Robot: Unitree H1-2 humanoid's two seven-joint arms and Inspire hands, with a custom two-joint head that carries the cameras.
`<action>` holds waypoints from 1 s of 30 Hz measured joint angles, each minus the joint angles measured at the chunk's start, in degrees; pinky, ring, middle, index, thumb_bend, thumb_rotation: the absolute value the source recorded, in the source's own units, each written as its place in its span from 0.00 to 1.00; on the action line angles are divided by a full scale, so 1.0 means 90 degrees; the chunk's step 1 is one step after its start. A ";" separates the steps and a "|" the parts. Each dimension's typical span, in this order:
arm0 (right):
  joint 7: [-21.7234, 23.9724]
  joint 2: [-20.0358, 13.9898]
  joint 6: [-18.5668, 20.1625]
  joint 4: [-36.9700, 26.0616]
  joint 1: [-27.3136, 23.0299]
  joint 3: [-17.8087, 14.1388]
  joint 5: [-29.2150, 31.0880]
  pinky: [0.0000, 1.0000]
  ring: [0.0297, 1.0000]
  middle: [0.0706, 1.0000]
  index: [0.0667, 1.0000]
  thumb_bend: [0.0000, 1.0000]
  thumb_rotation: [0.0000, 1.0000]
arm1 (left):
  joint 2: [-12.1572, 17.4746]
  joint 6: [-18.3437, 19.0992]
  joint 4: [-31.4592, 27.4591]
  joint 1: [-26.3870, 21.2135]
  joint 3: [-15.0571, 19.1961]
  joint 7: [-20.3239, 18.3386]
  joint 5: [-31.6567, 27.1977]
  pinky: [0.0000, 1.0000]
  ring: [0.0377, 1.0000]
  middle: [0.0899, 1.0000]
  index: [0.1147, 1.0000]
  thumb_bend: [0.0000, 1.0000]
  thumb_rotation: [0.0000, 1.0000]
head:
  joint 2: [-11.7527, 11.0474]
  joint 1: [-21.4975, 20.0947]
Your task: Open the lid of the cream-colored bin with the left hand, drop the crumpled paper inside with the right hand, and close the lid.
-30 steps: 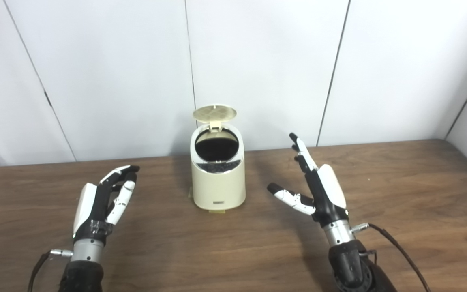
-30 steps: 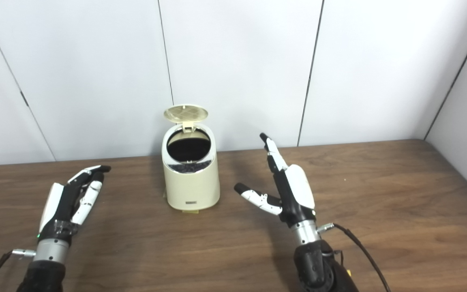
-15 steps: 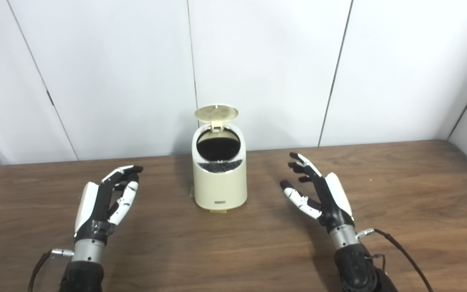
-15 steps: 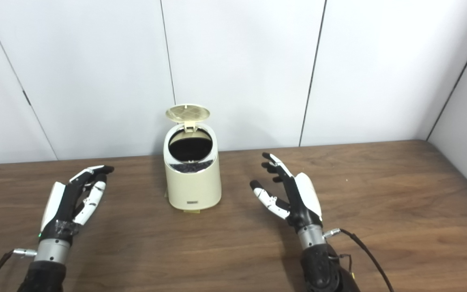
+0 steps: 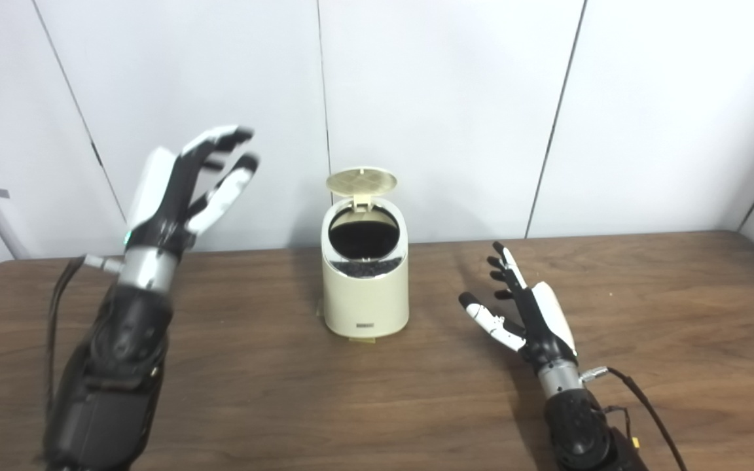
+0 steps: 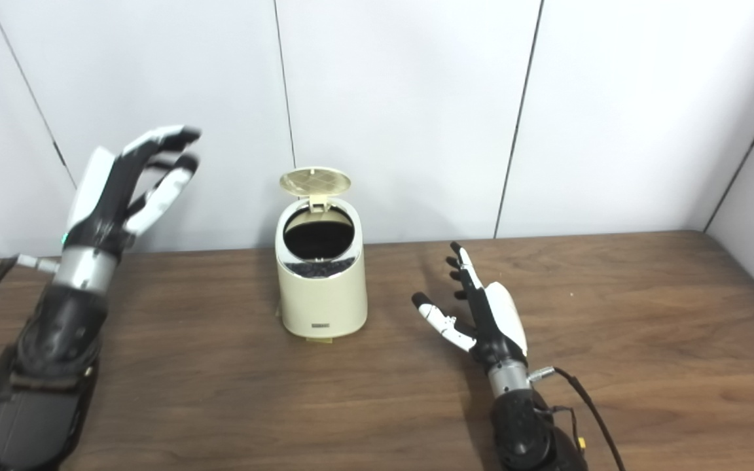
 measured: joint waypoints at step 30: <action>0.0157 -0.0004 0.0374 -0.0201 0.0067 0.0015 0.0134 0.79 0.89 0.94 0.94 0.41 0.79 | -0.0220 0.1011 0.0980 -0.1446 -0.2356 -0.1593 0.2825 1.00 0.99 0.85 0.82 1.00 1.00 | 0.0039 0.0030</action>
